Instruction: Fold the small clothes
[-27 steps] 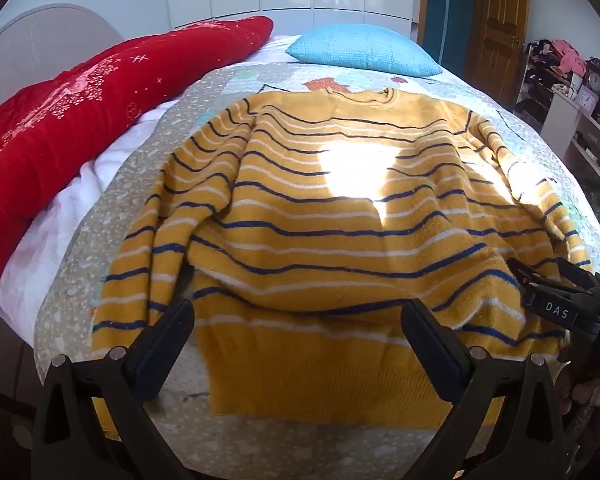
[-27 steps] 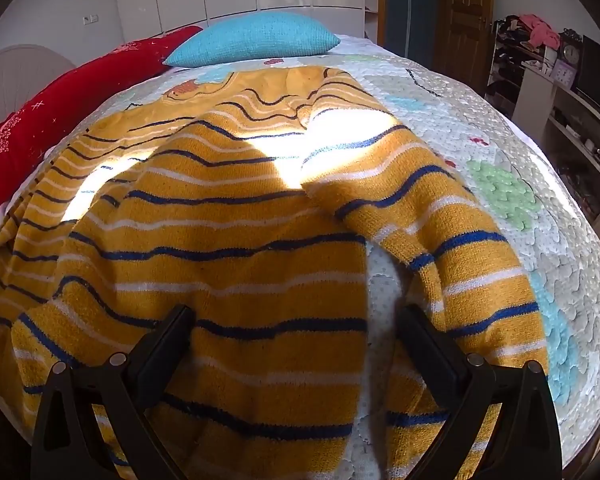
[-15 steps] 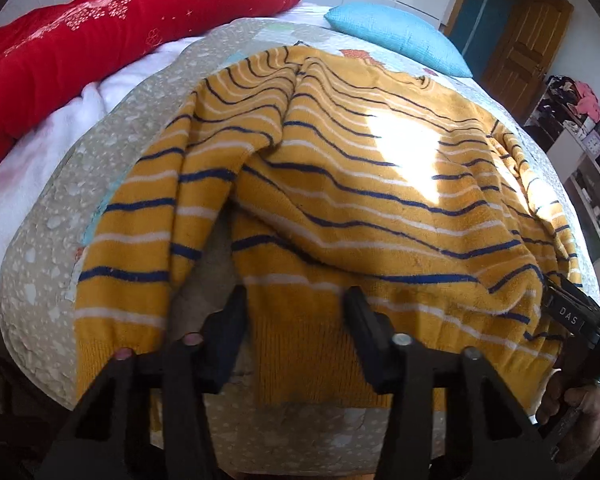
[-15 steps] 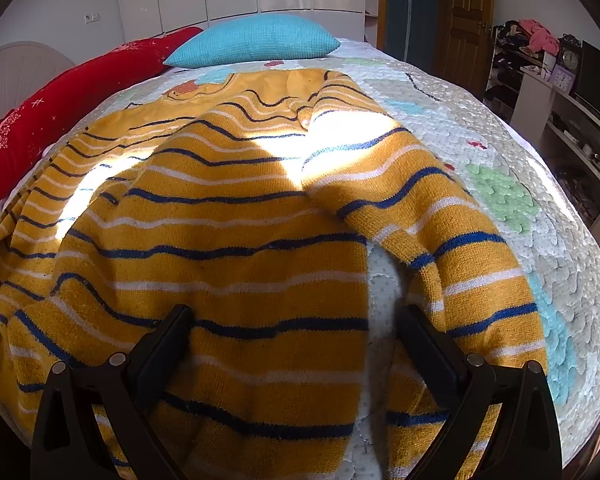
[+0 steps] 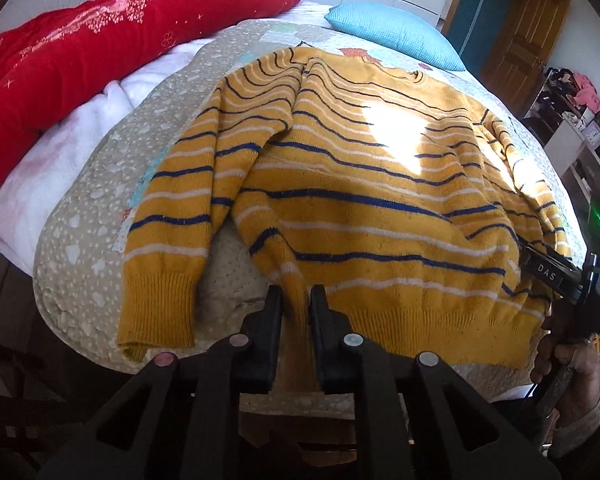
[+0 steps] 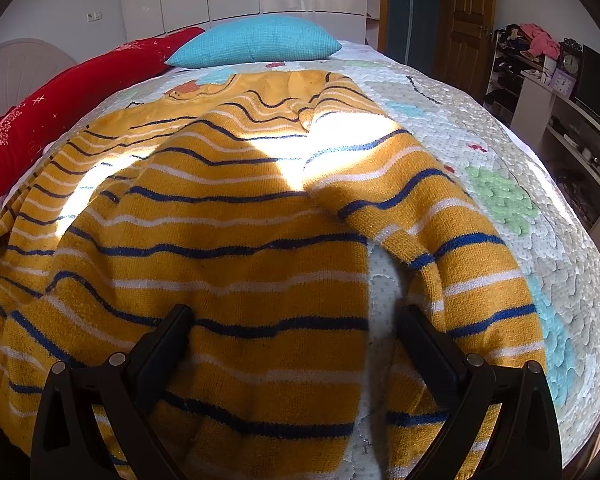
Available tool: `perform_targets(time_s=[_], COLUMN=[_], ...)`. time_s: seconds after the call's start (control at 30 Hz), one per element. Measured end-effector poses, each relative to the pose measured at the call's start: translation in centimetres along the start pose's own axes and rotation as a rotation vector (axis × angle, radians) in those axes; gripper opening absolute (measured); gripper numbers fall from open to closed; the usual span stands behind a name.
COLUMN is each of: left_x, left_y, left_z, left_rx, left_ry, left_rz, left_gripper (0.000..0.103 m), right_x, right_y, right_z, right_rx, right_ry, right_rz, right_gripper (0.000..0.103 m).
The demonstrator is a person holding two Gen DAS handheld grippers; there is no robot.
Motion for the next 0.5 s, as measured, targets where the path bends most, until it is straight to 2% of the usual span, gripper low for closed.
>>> perform_targets(time_s=[0.03, 0.1, 0.13, 0.17, 0.23, 0.33, 0.5], left_x=[-0.6, -1.9, -2.5, -3.1, -3.9, -4.3, -3.3], left_y=[-0.3, -1.2, -1.5, -1.9, -2.6, -3.5, -4.1], left_z=[0.0, 0.2, 0.3, 0.5, 0.8, 1.0, 0.7], left_rx=[0.020, 0.053, 0.066, 0.077, 0.108, 0.145, 0.154], left_ry=[-0.017, -0.058, -0.080, -0.106, -0.145, -0.160, -0.114], left_rz=[0.008, 0.015, 0.018, 0.028, 0.056, 0.078, 0.070], left_gripper=[0.018, 0.040, 0.059, 0.069, 0.070, 0.070, 0.070], right_x=[0.0, -0.2, -0.4, -0.8, -1.8, -3.6, -5.6], right_y=[0.0, 0.1, 0.1, 0.0, 0.2, 1.0, 2.5], right_z=[0.0, 0.1, 0.2, 0.3, 0.5, 0.7, 1.2], right_rx=[-0.003, -0.008, 0.000, 0.015, 0.038, 0.016, -0.024], right_ry=[-0.005, -0.003, 0.002, -0.006, -0.025, -0.082, -0.128], right_rz=[-0.002, -0.009, -0.012, -0.015, -0.004, 0.002, 0.017], right_gripper=[0.103, 0.103, 0.103, 0.103, 0.103, 0.103, 0.103])
Point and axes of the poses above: each gripper's, at about its wrist camera, not at the fingertips, and x roughly the way its jaws point, y to its left, z to its top, the point moved 5 cm from there along x, roughly the way its jaws point, and after that the axes turned 6 degrees about z, right-handed, at the moved point
